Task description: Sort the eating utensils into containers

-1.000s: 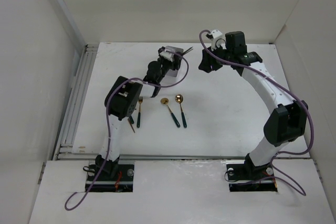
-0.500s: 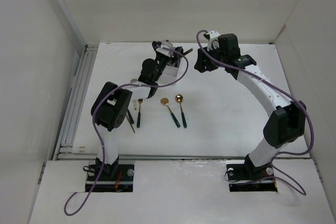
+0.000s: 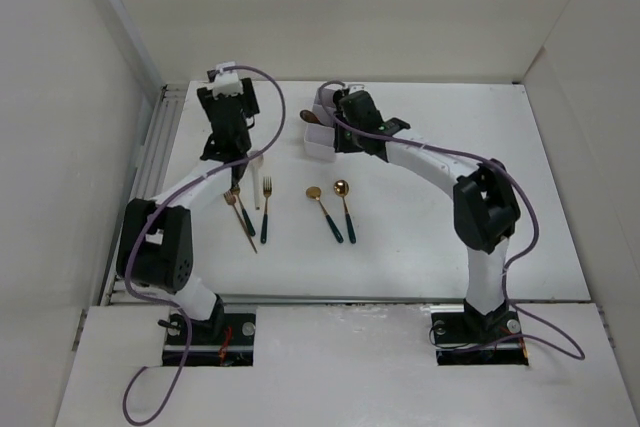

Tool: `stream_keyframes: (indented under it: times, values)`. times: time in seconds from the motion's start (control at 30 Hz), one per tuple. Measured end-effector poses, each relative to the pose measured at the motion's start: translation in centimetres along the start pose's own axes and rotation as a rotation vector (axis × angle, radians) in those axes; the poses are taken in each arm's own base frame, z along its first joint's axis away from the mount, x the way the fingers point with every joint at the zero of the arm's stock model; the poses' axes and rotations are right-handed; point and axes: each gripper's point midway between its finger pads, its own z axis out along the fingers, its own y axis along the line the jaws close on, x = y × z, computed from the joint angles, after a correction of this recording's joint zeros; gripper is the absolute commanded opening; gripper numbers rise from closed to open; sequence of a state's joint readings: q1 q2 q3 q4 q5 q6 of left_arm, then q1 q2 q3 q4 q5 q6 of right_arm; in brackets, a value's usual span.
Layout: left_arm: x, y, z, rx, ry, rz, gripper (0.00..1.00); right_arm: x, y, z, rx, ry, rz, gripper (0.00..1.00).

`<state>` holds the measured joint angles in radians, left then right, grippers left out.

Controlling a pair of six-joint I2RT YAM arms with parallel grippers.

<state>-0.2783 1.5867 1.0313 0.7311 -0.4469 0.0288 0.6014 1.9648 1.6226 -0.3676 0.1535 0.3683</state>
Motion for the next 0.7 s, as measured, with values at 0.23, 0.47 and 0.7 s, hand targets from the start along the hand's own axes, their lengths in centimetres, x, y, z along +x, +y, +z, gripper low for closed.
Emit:
stream_keyframes:
  times: [0.23,0.47,0.7]
  values:
    - [6.2,4.2,-3.0,-0.037,0.177,0.037,0.63,-0.7,-1.3,1.7,0.082,-0.027,0.081,0.43]
    - [7.5,4.6,-4.9,-0.013,0.201,0.038,0.64,-1.5,-1.5,3.5,0.102,-0.049,0.105,0.42]
    - [7.6,4.7,-5.1,-0.011,0.198,0.037,0.64,-1.0,-1.5,4.8,0.107,-0.038,0.103,0.37]
